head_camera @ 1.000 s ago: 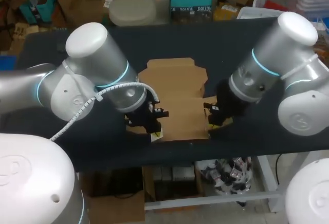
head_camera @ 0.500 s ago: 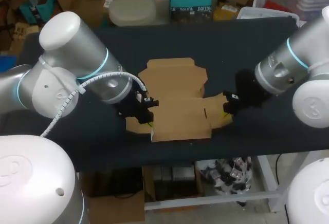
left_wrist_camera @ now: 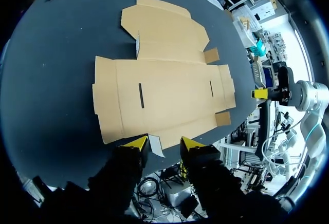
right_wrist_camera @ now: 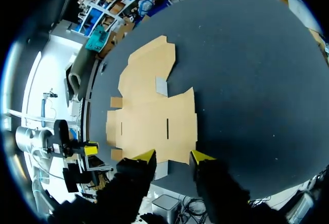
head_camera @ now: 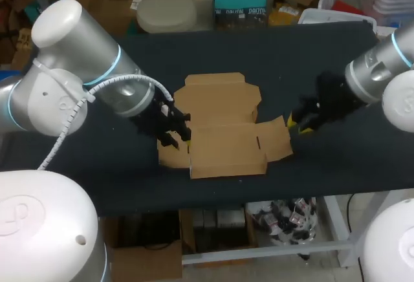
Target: Assemble the packaging by folding the flat box into shape, placing the metal phone stand inside, and closing the box properly
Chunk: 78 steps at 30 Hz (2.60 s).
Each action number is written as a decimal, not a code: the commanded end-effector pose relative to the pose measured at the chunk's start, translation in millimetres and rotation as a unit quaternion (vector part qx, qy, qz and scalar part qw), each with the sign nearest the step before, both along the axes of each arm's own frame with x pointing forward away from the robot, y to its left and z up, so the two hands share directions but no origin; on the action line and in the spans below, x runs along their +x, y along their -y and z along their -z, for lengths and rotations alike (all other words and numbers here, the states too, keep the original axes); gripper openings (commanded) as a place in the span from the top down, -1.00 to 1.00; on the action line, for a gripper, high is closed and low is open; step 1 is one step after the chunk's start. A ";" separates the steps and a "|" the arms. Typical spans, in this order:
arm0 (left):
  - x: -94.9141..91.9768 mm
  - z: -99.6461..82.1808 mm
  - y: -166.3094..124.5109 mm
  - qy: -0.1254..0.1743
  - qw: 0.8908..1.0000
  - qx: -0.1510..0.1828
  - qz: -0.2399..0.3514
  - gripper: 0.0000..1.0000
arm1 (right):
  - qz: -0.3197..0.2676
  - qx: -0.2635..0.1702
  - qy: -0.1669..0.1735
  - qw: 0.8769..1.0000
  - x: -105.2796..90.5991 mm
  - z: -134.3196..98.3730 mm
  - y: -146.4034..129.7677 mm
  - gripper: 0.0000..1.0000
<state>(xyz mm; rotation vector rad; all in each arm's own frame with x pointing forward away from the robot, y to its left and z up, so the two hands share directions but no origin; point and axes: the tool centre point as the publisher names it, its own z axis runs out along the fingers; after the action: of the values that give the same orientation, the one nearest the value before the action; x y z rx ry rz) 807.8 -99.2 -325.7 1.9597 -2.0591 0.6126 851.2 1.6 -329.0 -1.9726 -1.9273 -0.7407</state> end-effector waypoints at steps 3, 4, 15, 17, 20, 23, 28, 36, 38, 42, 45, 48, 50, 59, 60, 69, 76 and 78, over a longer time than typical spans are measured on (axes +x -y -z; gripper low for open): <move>5.6 -13.3 -11.1 0.005 1.000 -0.009 0.000 -1.00 | -0.018 0.012 -0.034 0.999 14.2 -14.1 12.9 -0.36; 6.6 -14.7 -12.2 0.006 1.000 -0.011 0.000 -1.00 | -0.018 0.014 -0.034 0.999 17.1 -15.8 14.0 -0.61; 36.3 -41.0 -41.8 0.010 0.998 -0.052 0.017 -1.00 | 0.002 0.036 -0.032 0.999 52.3 -30.9 24.8 -1.00; 41.4 -45.3 -46.6 0.008 0.998 -0.062 0.023 -1.00 | 0.004 0.047 -0.032 0.998 59.2 -31.7 26.5 -1.00; 49.8 -53.0 -54.3 0.005 0.997 -0.073 0.030 -1.00 | 0.019 0.066 -0.033 0.997 69.2 -31.7 28.9 -1.00; 56.6 -59.4 -59.0 0.002 0.997 -0.075 0.033 -1.00 | 0.024 0.073 -0.036 0.996 73.0 -31.4 30.6 -1.00; 56.6 -59.4 -59.0 0.002 0.997 -0.075 0.033 -1.00 | 0.024 0.073 -0.036 0.996 73.0 -31.4 30.6 -1.00; 56.6 -59.4 -59.0 0.002 0.997 -0.075 0.033 -1.00 | 0.024 0.073 -0.036 0.996 73.0 -31.4 30.6 -1.00; 56.6 -59.4 -59.0 0.002 0.997 -0.075 0.033 -1.00 | 0.024 0.073 -0.036 0.996 73.0 -31.4 30.6 -1.00; 59.9 -60.2 -58.5 -0.014 0.992 -0.103 0.070 -1.00 | 0.006 0.085 -0.023 0.996 75.6 -32.1 29.9 -1.00; 61.6 -63.8 -62.7 -0.021 0.986 -0.136 0.099 -1.00 | -0.014 0.110 -0.013 0.994 84.4 -31.2 31.2 -1.00; 64.1 -66.8 -65.5 -0.017 0.983 -0.148 0.111 -1.00 | -0.030 0.145 -0.020 0.989 98.9 -24.9 31.8 -1.00; 67.6 -69.6 -66.3 -0.015 0.982 -0.150 0.117 -1.00 | -0.034 0.166 -0.027 0.985 105.5 -20.3 29.0 -1.00; 94.7 -79.1 -72.3 -0.009 0.978 -0.164 0.131 -1.00 | -0.035 0.189 -0.069 0.979 134.9 2.5 6.4 -1.00; 97.9 -79.0 -72.6 -0.010 0.978 -0.164 0.131 -1.00 | -0.034 0.193 -0.071 0.978 137.9 4.5 4.7 -1.00; 114.5 -76.4 -75.8 -0.018 0.976 -0.170 0.132 -1.00 | -0.045 0.213 -0.097 0.971 157.8 21.9 -8.2 -0.94; 120.3 -75.7 -76.0 -0.021 0.977 -0.169 0.130 -1.00 | -0.084 0.222 -0.101 0.966 171.0 30.8 -15.8 -0.55; 121.1 -75.7 -76.6 -0.022 0.977 -0.170 0.129 -1.00 | -0.090 0.229 -0.109 0.963 174.8 34.4 -18.1 -0.47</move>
<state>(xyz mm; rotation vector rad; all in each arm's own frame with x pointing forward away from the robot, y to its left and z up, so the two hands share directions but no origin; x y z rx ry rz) 925.4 -23.7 -251.2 1.4901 -1.9801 0.8230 1016.0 19.6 -354.3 -1.6758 -1.5924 -0.9585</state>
